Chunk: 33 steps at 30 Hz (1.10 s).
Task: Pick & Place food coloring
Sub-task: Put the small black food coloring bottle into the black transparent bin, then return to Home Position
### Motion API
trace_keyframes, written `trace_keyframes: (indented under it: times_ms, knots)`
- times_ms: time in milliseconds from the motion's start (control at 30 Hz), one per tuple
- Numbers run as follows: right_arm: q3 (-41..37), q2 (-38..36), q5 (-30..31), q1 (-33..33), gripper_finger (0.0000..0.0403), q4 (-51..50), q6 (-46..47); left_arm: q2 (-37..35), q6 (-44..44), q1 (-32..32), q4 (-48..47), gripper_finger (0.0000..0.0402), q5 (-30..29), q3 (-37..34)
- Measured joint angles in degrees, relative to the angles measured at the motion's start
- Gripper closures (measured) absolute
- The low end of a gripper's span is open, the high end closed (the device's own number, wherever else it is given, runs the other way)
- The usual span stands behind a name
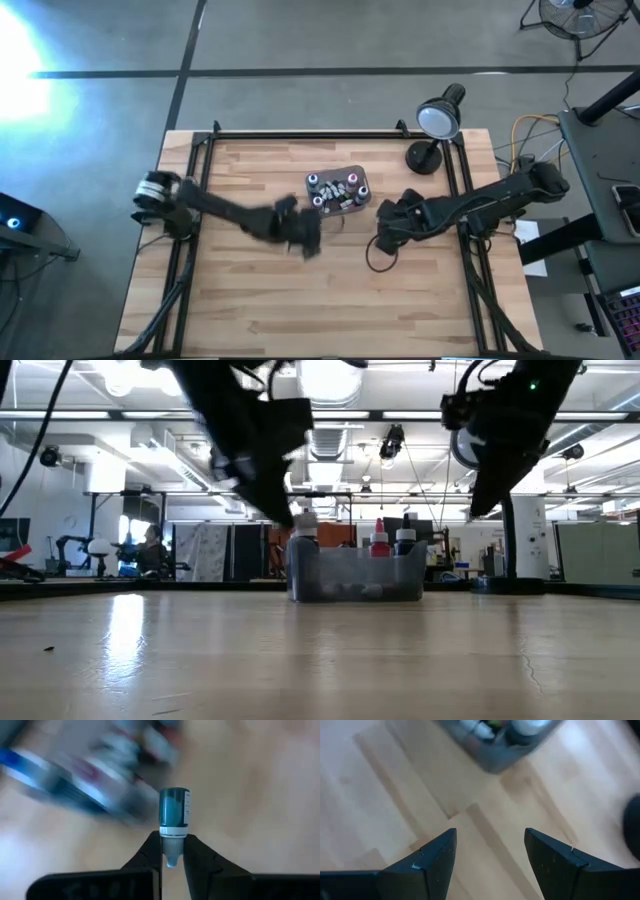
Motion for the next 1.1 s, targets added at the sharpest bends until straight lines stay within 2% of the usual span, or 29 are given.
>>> trace_keyframes:
  times_ms: [67, 133, 267, 333, 533, 733, 833, 1000, 1100]
  knots:
    - [0.0, -1.74, 1.64, 0.0, 0.0175, -1.44, 2.02, -2.46, 3.04, 4.92, 2.64, 0.038, -0.83, 0.27]
    - [0.0, -3.55, 2.95, -0.04, 0.0175, -3.15, 4.72, -4.93, 5.99, 9.13, 7.02, 0.038, 0.81, 0.72]
    - [-0.38, -5.93, 3.06, -0.03, 0.0175, -5.78, 8.82, -6.78, 10.12, 15.19, 16.47, 0.0367, 12.41, 1.11]
    - [-0.8, -6.71, 3.03, -0.03, 0.0175, -6.23, 10.5, -5.57, 10.39, 17.49, 17.91, 0.0352, 13.25, 1.02]
    - [-1.44, -7.01, 2.78, 0.02, 0.0175, -6.1, 13.73, -4.83, 9.73, 19.81, 13.02, 0.0291, 11.84, 4.86]
    - [-1.46, -6.79, 3.16, -0.11, 0.0175, -5.62, 12.82, -7.04, 7.67, 18.84, 0.35, 0.0266, 9.3, 16.02]
    - [-1.38, -6.86, 3.24, -0.42, 0.0175, -2.98, 8.04, -8.3, 5.51, 18.21, -7.86, 0.0265, 9.2, 23.48]
    - [5.7, -9.43, -10.68, -5.87, 0.0175, -0.87, -13.93, -10.11, 4.45, 18.05, -19.88, 0.0264, 8.85, 31.95]
    - [11.48, -11.93, -9.81, -10.85, 0.0175, -1.46, -22.66, -12.88, 2.88, 18.06, -23.31, 0.0264, 7.12, 32.98]
